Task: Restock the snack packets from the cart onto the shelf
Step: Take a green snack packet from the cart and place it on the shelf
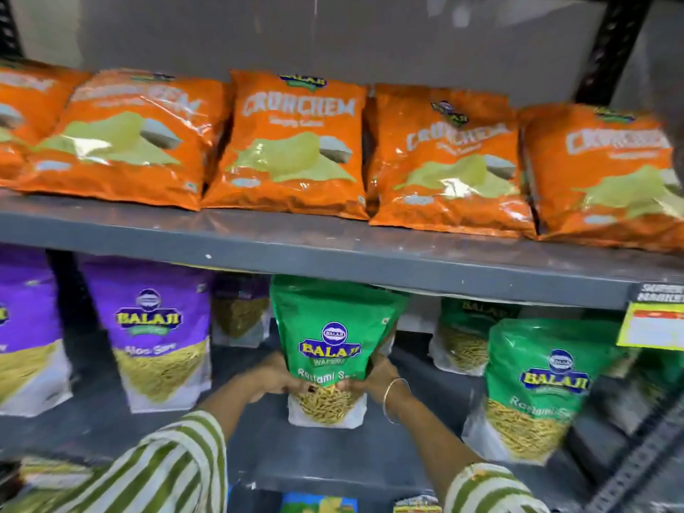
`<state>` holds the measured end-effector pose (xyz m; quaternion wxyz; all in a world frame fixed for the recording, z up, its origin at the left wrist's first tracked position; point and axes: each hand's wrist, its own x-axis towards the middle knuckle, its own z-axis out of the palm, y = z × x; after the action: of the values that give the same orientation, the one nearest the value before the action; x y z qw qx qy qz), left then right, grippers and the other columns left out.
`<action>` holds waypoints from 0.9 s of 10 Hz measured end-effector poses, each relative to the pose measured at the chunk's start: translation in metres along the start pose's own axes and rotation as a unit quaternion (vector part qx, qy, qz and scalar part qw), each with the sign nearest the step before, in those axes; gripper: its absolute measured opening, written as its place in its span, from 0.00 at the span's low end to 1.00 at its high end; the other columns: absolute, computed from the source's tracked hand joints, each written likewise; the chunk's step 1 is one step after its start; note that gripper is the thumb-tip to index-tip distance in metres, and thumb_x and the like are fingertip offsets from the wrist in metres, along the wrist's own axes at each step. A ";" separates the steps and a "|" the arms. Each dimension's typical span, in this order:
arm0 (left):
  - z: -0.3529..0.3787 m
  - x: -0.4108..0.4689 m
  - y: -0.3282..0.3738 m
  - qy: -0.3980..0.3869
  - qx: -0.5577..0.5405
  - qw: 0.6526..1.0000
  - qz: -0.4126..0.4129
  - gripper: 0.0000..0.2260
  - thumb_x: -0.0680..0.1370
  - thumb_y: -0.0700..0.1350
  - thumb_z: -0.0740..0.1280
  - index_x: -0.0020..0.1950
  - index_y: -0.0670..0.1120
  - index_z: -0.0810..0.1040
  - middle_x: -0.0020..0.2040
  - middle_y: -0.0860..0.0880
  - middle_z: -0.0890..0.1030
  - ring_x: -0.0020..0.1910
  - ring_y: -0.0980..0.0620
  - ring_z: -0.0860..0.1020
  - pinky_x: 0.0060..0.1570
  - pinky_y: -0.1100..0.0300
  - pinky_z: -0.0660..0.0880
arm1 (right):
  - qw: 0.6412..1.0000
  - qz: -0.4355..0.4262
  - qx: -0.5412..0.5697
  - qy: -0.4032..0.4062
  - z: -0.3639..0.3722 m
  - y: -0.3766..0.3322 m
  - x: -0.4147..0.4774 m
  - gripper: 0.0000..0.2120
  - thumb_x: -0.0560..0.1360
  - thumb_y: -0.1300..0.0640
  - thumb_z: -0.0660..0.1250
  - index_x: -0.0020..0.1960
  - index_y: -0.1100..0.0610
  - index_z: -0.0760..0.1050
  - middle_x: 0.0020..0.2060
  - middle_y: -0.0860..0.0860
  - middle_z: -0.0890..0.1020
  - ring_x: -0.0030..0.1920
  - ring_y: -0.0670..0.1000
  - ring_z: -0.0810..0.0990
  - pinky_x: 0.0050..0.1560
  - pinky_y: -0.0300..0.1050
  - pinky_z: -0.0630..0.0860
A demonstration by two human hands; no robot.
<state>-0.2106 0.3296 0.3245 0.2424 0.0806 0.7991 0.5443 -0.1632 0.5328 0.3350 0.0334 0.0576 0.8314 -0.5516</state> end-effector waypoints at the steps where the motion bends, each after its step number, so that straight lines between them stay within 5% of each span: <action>1: 0.003 0.018 0.001 -0.001 -0.002 1.000 -0.005 0.15 0.65 0.34 0.74 0.46 0.49 0.79 0.43 0.52 0.83 0.48 0.50 0.79 0.43 0.61 0.78 | 1.000 0.006 0.014 0.014 -0.004 0.009 0.008 0.30 0.62 0.66 0.77 0.62 0.63 0.71 0.58 0.60 0.80 0.53 0.51 0.79 0.56 0.43 0.75; 2: 0.007 0.017 0.004 -0.002 0.006 1.000 -0.017 0.17 0.66 0.35 0.73 0.53 0.45 0.78 0.48 0.47 0.82 0.53 0.47 0.77 0.44 0.61 0.76 | 0.999 0.014 0.031 -0.004 -0.004 0.010 0.009 0.31 0.63 0.67 0.75 0.64 0.64 0.69 0.61 0.60 0.78 0.55 0.52 0.77 0.60 0.46 0.74; 3: 0.008 0.005 0.012 -0.022 0.031 0.999 -0.008 0.25 0.69 0.35 0.71 0.65 0.43 0.69 0.56 0.48 0.76 0.57 0.50 0.72 0.43 0.66 0.76 | 0.991 0.057 -0.055 -0.104 -0.013 -0.010 -0.001 0.32 0.68 0.62 0.73 0.69 0.61 0.65 0.64 0.56 0.74 0.64 0.55 0.73 0.61 0.44 0.70; 4: -0.003 -0.001 0.008 -0.023 0.066 0.997 -0.025 0.33 0.68 0.39 0.73 0.69 0.43 0.61 0.65 0.48 0.71 0.62 0.48 0.70 0.52 0.57 0.73 | 0.922 0.186 -0.287 -0.183 -0.022 -0.037 -0.008 0.32 0.69 0.51 0.72 0.68 0.60 0.67 0.59 0.54 0.76 0.57 0.56 0.76 0.57 0.44 0.73; 5: -0.036 -0.022 0.000 -0.011 0.204 0.976 -0.073 0.27 0.70 0.49 0.71 0.64 0.42 0.68 0.50 0.48 0.75 0.44 0.53 0.74 0.37 0.61 0.69 | 0.782 0.290 -0.455 -0.310 -0.005 -0.073 -0.004 0.27 0.72 0.45 0.67 0.61 0.65 0.72 0.62 0.59 0.77 0.60 0.59 0.78 0.58 0.52 0.75; 6: -0.071 -0.039 -0.009 -0.053 0.254 0.950 -0.173 0.13 0.74 0.50 0.65 0.53 0.44 0.74 0.37 0.51 0.73 0.35 0.55 0.71 0.39 0.59 0.70 | 0.792 0.221 -0.480 -0.305 0.035 -0.092 0.006 0.19 0.75 0.47 0.63 0.56 0.62 0.75 0.61 0.60 0.77 0.63 0.59 0.76 0.59 0.52 0.73; 7: -0.134 -0.070 -0.027 -0.189 0.264 0.866 -0.379 0.15 0.76 0.57 0.57 0.40 0.47 0.73 0.36 0.51 0.75 0.43 0.51 0.76 0.60 0.50 0.67 | 0.856 0.106 -0.393 -0.319 0.112 -0.108 0.024 0.24 0.72 0.47 0.67 0.61 0.61 0.71 0.60 0.60 0.76 0.63 0.59 0.75 0.57 0.51 0.73; 8: -0.178 -0.085 -0.052 -0.167 0.284 0.846 -0.420 0.17 0.76 0.58 0.56 0.38 0.46 0.72 0.39 0.48 0.75 0.61 0.43 0.75 0.67 0.47 0.64 | 0.911 0.012 -0.308 -0.276 0.164 -0.105 0.042 0.35 0.68 0.50 0.72 0.70 0.60 0.63 0.66 0.58 0.72 0.68 0.58 0.70 0.66 0.52 0.70; 9: -0.234 -0.087 -0.100 0.065 0.233 0.935 -0.259 0.20 0.68 0.56 0.70 0.50 0.44 0.71 0.52 0.47 0.76 0.67 0.42 0.71 0.67 0.46 0.68 | 0.970 -0.092 -0.135 -0.182 0.217 -0.091 0.069 0.42 0.62 0.59 0.78 0.70 0.59 0.61 0.67 0.57 0.72 0.68 0.57 0.70 0.67 0.48 0.69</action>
<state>-0.2324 0.0619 0.3280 0.2966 -0.1104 0.9107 0.2655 -0.2459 0.3021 0.3258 0.1403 -0.1256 0.8800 -0.4361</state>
